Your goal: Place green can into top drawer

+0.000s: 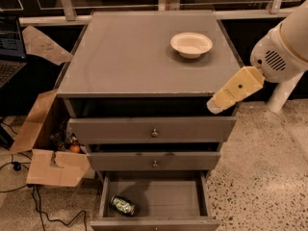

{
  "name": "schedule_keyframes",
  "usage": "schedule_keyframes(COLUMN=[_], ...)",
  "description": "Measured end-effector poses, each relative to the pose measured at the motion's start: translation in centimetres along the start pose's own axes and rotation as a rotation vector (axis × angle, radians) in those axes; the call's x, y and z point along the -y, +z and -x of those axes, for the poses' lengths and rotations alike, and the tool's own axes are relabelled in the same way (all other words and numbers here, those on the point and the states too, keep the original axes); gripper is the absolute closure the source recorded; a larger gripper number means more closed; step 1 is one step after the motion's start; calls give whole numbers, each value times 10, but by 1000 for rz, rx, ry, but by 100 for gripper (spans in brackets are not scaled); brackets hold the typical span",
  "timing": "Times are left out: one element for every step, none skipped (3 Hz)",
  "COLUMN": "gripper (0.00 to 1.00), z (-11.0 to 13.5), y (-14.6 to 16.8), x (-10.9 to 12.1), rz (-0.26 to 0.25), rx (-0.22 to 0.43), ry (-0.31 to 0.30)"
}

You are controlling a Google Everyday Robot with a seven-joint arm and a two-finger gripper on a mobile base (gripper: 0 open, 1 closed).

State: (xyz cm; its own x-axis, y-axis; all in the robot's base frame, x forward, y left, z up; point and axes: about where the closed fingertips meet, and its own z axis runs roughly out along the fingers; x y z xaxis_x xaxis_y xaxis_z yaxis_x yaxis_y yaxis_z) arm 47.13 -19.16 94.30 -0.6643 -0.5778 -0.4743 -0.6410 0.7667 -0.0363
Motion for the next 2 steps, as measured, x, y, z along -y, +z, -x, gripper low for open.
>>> schedule_keyframes(gripper=[0, 0], z=[-10, -27], y=[23, 79], x=[-17, -70], rz=[46, 180], rx=[-16, -33], ry=[25, 65])
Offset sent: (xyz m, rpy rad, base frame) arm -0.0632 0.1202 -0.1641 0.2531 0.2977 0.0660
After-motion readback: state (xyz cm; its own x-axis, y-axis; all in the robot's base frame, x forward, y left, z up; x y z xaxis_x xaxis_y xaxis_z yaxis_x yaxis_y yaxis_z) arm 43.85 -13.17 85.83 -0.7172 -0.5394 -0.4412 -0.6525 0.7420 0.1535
